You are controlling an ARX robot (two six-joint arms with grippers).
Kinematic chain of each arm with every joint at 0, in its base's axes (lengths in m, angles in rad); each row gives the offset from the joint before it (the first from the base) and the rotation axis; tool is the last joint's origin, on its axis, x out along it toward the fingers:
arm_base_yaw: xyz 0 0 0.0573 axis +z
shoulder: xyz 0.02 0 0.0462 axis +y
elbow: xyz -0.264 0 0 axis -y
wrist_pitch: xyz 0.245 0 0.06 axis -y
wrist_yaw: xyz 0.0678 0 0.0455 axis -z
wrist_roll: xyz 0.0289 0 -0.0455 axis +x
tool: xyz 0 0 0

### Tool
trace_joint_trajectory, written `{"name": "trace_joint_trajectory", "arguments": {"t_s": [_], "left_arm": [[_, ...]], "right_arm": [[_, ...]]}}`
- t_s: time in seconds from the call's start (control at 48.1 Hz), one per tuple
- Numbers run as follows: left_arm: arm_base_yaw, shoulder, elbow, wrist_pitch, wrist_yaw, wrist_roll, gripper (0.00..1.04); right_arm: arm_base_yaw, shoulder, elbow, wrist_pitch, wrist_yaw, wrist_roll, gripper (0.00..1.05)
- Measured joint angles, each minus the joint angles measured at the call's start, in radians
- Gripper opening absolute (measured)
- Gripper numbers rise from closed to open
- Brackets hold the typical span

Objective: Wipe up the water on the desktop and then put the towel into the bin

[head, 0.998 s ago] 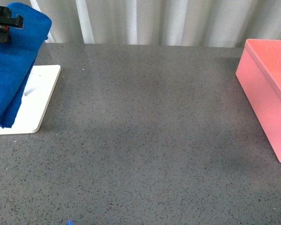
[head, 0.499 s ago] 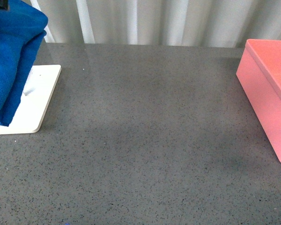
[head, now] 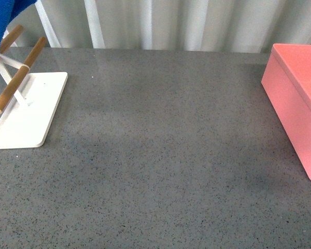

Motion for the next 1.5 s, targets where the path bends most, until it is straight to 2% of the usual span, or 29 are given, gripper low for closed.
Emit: {"name": "trace_joint_trajectory", "arguments": {"t_s": [0.146, 0.333, 0.437, 0.665, 0.707, 0.748, 0.832, 0.936, 1.06, 1.185, 1.372, 1.497], "left_arm": [[-0.114, -0.084, -0.106, 0.064, 0.092, -0.095, 0.04], [-0.326, -0.078, -0.192, 0.159, 0.06, -0.187, 0.04], [-0.358, -0.071, -0.193, 0.18, 0.017, -0.186, 0.04], [-0.359, -0.069, -0.193, 0.183, 0.004, -0.186, 0.04], [-0.358, -0.069, -0.193, 0.183, 0.003, -0.186, 0.04], [-0.358, -0.069, -0.193, 0.183, -0.002, -0.186, 0.04], [-0.362, -0.069, -0.193, 0.184, 0.006, -0.186, 0.04], [-0.36, -0.067, -0.194, 0.184, 0.004, -0.186, 0.04], [-0.36, -0.067, -0.194, 0.184, 0.004, -0.186, 0.04], [-0.36, -0.067, -0.194, 0.184, 0.005, -0.186, 0.04], [-0.36, -0.067, -0.194, 0.184, 0.005, -0.186, 0.04], [-0.36, -0.067, -0.194, 0.184, 0.005, -0.186, 0.04]], "right_arm": [[0.0, 0.0, 0.0, 0.0, 0.0, 0.0, 0.98], [0.0, 0.0, 0.0, 0.0, 0.0, 0.0, 0.98], [0.0, 0.0, 0.0, 0.0, 0.0, 0.0, 0.98], [0.0, 0.002, 0.0, -0.002, -0.005, 0.004, 0.98], [-0.049, 0.087, 0.059, -0.145, -0.146, 0.076, 0.98], [-0.11, 0.233, 0.111, -0.194, -0.278, 0.133, 0.98], [-0.196, 0.526, 0.191, -0.027, -0.457, 0.16, 0.98], [-0.205, 0.803, 0.299, 0.103, -0.626, 0.116, 0.98], [-0.135, 1.105, 0.413, 0.147, -0.867, 0.049, 0.98], [-0.032, 1.344, 0.493, 0.314, -0.954, 0.076, 0.98], [0.084, 1.552, 0.566, 0.517, -0.938, 0.173, 0.98], [0.147, 1.653, 0.611, 0.662, -0.964, 0.249, 0.98]]}}
